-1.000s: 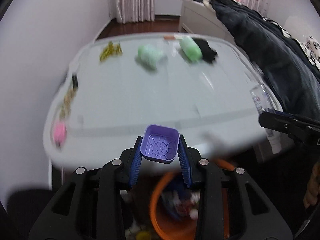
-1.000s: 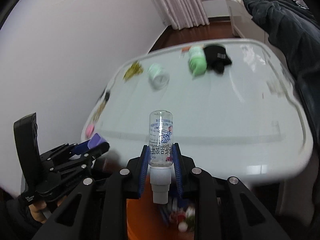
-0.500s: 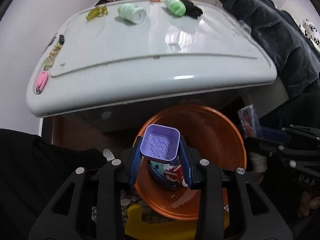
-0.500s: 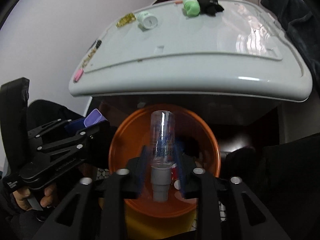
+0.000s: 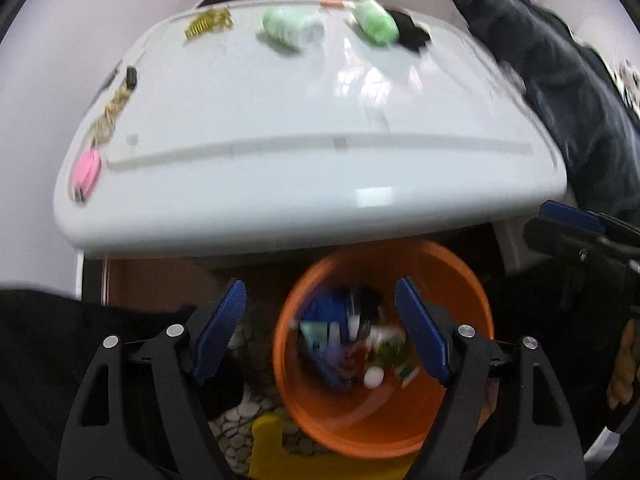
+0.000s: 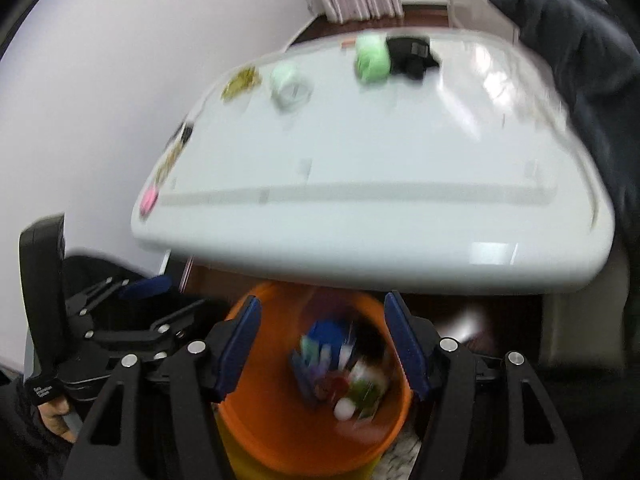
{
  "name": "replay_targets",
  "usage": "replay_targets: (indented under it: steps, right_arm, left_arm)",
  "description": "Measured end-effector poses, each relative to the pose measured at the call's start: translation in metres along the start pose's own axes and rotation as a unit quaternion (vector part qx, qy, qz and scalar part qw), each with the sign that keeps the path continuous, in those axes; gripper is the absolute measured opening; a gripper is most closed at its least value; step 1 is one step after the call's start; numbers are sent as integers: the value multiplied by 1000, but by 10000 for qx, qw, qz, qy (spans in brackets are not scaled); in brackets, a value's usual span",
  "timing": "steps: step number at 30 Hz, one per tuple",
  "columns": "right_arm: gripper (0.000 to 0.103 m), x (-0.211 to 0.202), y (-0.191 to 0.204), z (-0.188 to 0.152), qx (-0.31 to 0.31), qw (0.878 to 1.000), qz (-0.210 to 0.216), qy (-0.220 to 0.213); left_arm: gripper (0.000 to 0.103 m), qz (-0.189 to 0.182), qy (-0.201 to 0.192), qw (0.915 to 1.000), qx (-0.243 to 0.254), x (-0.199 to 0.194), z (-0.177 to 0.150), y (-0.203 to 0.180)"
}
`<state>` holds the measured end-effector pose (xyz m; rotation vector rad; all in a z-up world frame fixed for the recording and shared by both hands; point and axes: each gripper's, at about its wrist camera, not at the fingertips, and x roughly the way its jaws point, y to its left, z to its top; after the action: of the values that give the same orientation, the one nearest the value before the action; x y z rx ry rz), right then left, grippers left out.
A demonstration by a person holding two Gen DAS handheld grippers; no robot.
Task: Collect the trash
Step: 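Release the clear bottle and purple cup into the orange bucket, then grasp the green-capped bottle with the right tool while the left tool grasps the green jar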
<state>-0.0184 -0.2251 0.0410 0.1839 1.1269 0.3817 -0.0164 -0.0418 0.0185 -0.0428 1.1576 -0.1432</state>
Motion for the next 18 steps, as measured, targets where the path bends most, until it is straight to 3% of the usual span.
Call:
replay_targets:
  steps: [5,8,15,18]
  right_arm:
    - [64,-4,-28,70,79,9979,-241,-591]
    - [64,0,-44,91,312,9965,-167,-753]
    - [64,15,-68,91,622,9960,24,-643]
    - [64,20,-74,91,725,9958,103,-555]
  left_arm:
    - [86,142,-575,9954,-758,7,88,22]
    - [87,231,-765,9893,-1219,29,142,36]
    - [88,587,-627,9834,-1599,103,231,35]
    - [88,692,-581,9828,-1610,119,243,28]
